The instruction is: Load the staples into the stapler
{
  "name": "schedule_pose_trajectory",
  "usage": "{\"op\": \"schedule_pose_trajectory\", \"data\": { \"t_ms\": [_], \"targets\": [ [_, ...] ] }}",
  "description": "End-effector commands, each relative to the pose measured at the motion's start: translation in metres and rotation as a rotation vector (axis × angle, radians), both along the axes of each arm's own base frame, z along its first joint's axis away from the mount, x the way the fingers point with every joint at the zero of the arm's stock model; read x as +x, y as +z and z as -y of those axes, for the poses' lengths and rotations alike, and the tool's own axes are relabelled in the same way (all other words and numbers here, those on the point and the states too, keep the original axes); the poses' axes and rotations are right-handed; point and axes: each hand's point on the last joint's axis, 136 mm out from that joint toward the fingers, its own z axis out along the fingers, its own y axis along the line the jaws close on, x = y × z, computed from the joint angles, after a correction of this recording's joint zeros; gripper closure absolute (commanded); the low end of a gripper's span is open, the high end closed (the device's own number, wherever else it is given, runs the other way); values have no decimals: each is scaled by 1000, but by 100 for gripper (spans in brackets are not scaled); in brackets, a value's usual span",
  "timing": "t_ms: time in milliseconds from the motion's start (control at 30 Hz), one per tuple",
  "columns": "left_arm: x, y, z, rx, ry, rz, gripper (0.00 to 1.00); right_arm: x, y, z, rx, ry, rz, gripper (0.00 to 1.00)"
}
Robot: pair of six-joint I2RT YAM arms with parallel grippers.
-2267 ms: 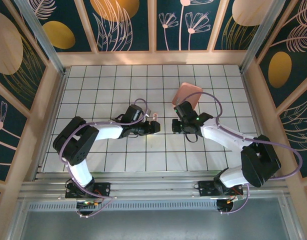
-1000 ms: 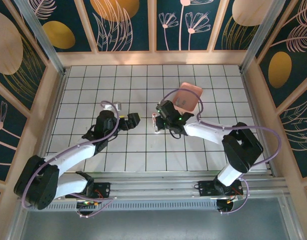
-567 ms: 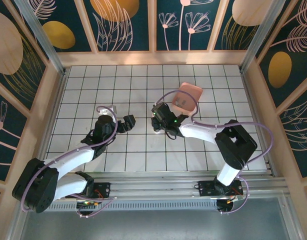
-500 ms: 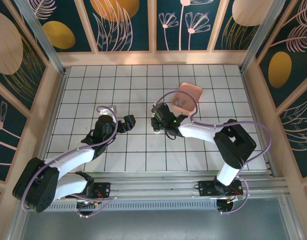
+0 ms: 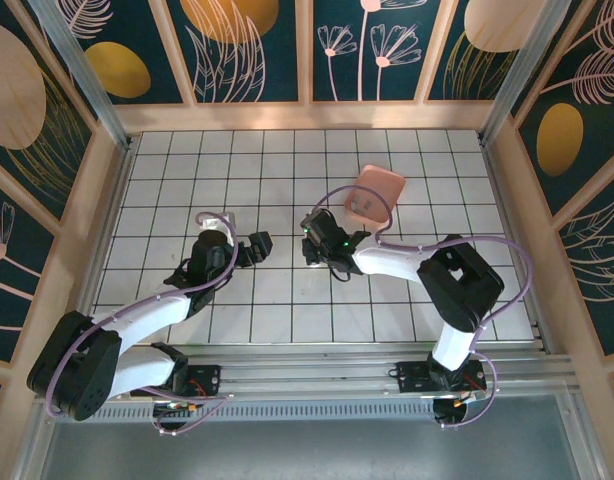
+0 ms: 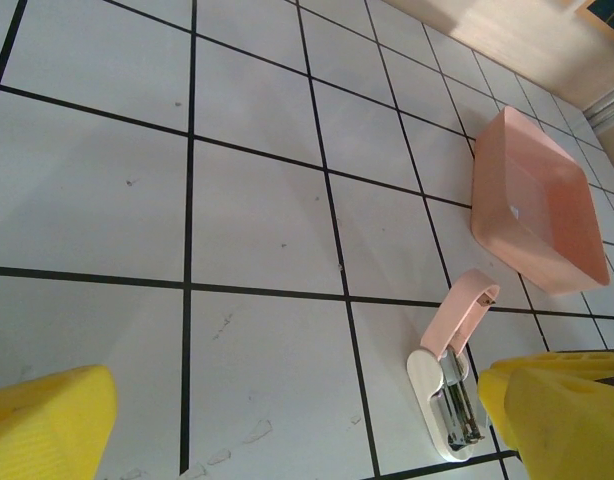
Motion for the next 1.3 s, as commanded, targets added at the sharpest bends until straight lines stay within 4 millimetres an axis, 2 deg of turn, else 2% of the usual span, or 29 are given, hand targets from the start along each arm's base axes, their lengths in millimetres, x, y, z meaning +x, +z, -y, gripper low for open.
{"op": "schedule_pose_trajectory", "data": {
  "t_ms": [0, 667, 1267],
  "targets": [
    [5, 8, 4, -2, -17, 30, 1, -3, -5, 2, 1, -25, -7, 82],
    [5, 8, 5, 2, -28, 30, 1, -7, -16, -3, -1, -7, -34, 83],
    [7, 13, 7, 2, -32, 46, 1, -8, -26, 4, -51, -16, -36, 83]
  ]
}}
